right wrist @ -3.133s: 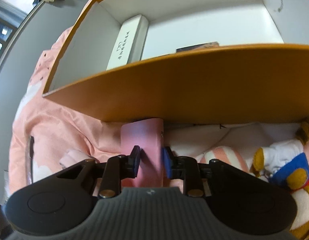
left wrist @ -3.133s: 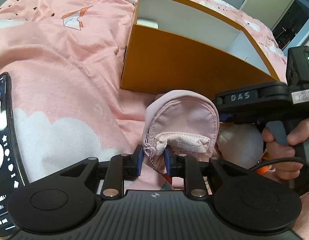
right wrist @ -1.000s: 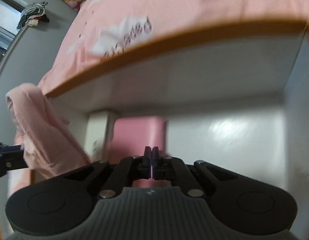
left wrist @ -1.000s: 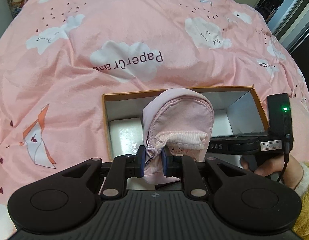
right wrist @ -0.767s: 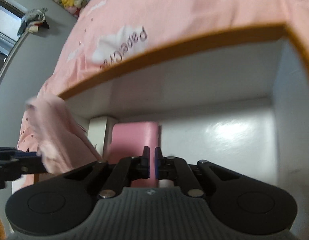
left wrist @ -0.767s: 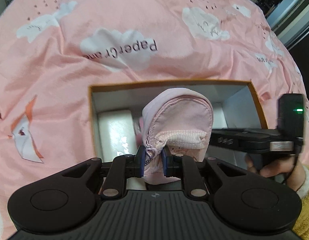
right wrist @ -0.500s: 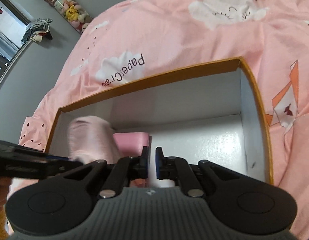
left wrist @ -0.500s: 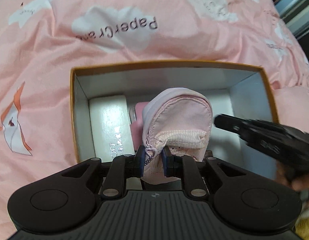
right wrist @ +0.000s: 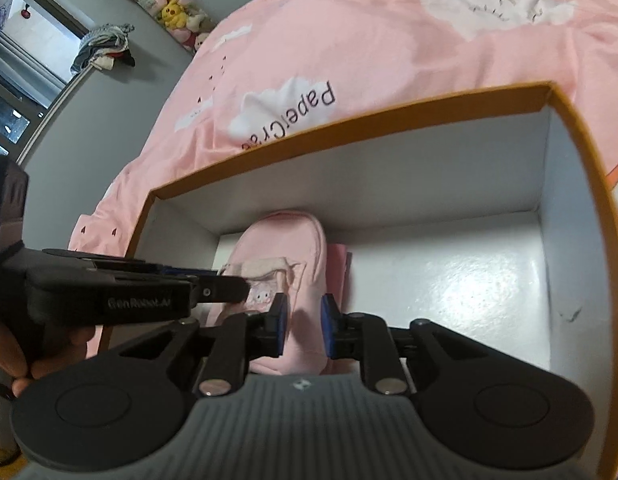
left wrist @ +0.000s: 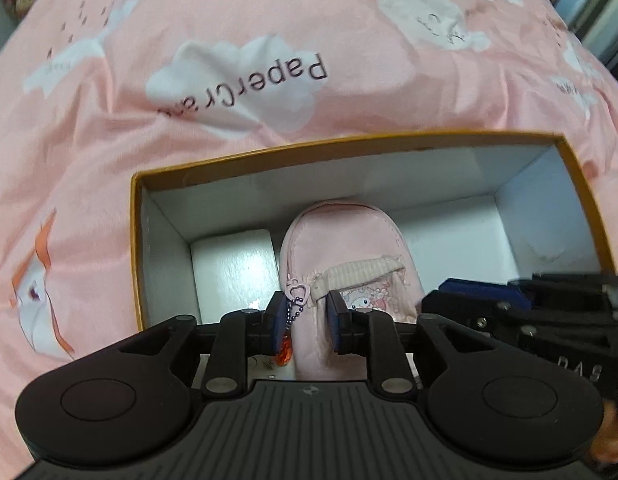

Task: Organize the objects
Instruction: 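Lower the pink pouch into the orange box with the left gripper while the right gripper lowers the wallet, then open both grippers and withdraw from the orange box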

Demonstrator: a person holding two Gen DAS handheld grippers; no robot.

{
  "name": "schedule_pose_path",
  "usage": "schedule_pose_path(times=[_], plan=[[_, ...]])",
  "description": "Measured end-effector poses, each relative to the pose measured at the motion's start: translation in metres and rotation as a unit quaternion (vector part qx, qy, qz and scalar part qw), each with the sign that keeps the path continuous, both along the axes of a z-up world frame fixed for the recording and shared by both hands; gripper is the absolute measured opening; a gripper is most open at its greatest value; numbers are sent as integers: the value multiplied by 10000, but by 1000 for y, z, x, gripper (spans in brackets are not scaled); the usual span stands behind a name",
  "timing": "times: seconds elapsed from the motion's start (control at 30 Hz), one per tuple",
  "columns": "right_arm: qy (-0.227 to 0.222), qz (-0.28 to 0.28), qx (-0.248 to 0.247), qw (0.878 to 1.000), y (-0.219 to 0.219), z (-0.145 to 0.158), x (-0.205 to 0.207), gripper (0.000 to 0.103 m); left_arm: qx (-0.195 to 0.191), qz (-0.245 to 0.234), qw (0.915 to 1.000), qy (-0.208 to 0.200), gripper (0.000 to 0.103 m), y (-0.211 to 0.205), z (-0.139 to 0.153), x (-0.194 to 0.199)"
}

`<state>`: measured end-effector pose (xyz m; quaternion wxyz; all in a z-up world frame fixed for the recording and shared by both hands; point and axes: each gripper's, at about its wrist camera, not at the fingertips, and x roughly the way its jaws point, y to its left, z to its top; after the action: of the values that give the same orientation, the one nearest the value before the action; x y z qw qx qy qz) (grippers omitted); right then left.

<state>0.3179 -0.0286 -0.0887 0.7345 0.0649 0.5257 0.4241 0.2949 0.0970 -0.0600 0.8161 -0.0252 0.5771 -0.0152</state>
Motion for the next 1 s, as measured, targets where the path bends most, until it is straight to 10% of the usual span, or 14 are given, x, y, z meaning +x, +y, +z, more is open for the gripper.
schedule_pose_path(times=[0.63,1.0], plan=[[-690,145,-206,9973,-6,33,-26,33,34,-112,9950,-990,33,-14,31,-32],[-1730,49,174,9848,-74,98,-87,45,-16,-217,9751,-2209,33,-51,89,-121]])
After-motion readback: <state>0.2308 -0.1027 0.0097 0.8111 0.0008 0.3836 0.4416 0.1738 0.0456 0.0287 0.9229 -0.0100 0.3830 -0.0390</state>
